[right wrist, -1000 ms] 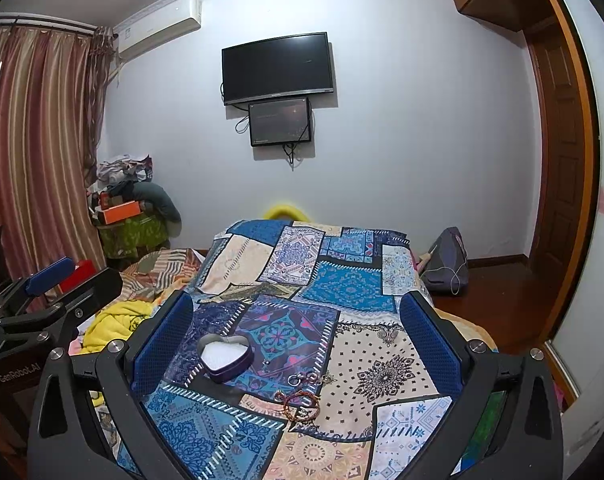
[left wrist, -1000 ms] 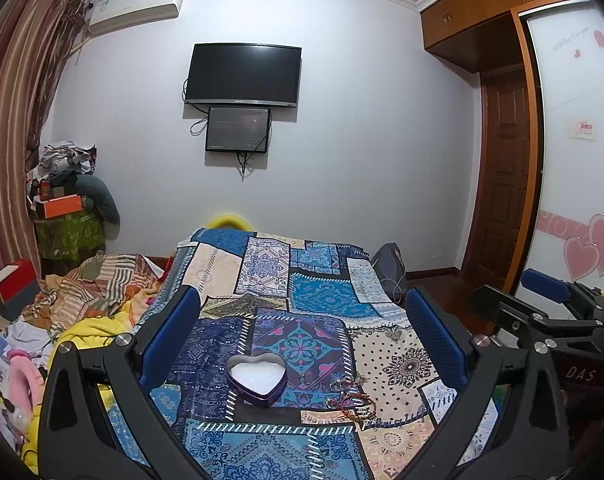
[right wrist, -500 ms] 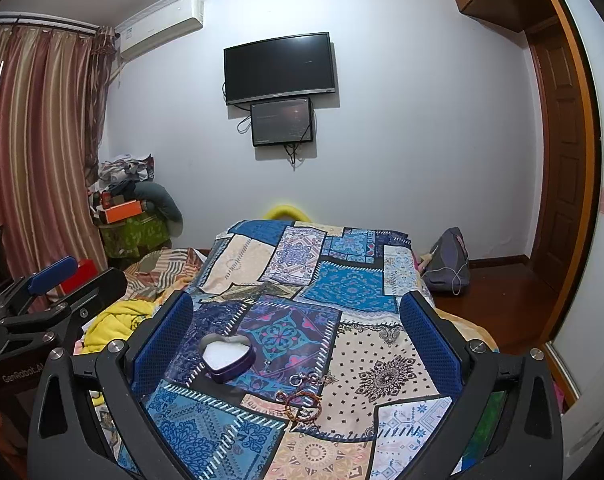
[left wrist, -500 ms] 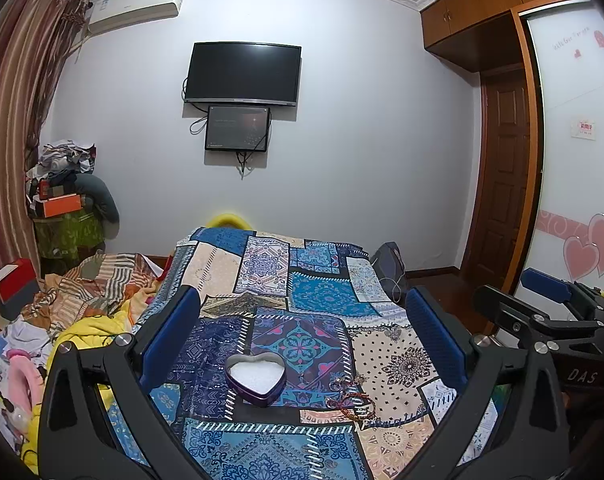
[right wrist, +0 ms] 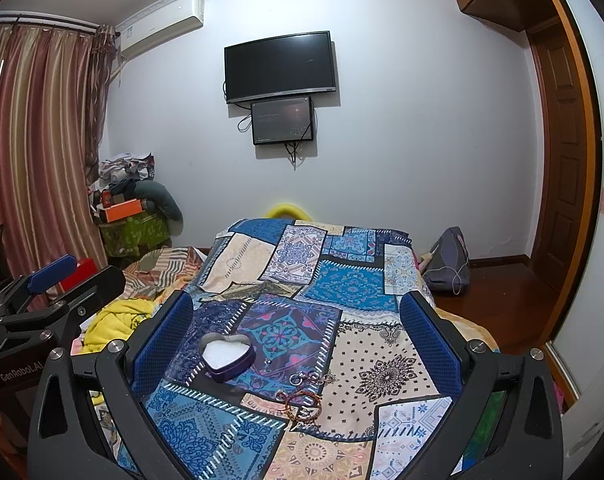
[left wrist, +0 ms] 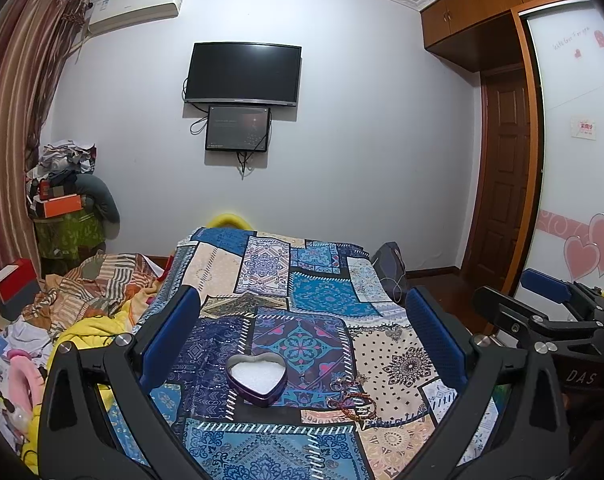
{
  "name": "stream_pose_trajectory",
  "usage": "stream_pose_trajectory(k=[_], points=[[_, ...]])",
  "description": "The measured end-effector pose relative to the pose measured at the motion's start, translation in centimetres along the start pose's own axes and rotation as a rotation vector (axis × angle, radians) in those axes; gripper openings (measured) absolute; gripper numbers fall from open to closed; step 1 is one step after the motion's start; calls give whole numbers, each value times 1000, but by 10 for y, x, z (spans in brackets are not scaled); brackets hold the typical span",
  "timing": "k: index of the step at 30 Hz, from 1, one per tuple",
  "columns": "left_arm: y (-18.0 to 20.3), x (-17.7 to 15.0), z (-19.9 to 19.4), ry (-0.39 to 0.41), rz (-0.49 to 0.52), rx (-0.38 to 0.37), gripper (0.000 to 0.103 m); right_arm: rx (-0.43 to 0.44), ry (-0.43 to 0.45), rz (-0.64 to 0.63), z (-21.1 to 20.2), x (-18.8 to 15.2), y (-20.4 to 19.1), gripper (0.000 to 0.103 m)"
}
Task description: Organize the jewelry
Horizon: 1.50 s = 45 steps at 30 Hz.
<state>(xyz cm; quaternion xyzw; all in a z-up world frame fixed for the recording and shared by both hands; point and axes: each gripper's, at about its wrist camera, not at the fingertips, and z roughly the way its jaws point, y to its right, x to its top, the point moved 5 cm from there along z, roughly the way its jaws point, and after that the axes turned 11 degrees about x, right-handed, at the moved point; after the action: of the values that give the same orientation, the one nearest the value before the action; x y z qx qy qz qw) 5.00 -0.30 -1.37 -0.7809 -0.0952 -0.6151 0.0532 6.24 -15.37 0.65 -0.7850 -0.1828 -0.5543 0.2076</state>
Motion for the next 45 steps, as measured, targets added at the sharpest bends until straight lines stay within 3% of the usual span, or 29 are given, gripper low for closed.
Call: stream_pose_trajectory(k=[12, 18, 23, 32, 34, 42, 45], points=[[-3, -1, 8, -17, -1, 0, 103, -12, -29, 18, 12, -8, 10, 103], [-1, -9, 25, -59, 14, 2, 103, -44, -98, 48, 32, -27, 32, 103], [-1, -30, 57, -148, 33, 21, 103, -62, -214, 89, 58, -61, 58, 103], [0, -98, 120, -392, 64, 12, 103, -44, -433, 96, 98, -126, 79, 102], [3, -116, 130, -447, 76, -1, 98, -26, -462, 96, 105, -135, 80, 101], [9, -159, 161, -604, 59, -60, 75, 73, -545, 91, 145, -157, 82, 59], [12, -171, 172, -655, 38, -95, 65, 122, -573, 120, 158, -164, 83, 49]])
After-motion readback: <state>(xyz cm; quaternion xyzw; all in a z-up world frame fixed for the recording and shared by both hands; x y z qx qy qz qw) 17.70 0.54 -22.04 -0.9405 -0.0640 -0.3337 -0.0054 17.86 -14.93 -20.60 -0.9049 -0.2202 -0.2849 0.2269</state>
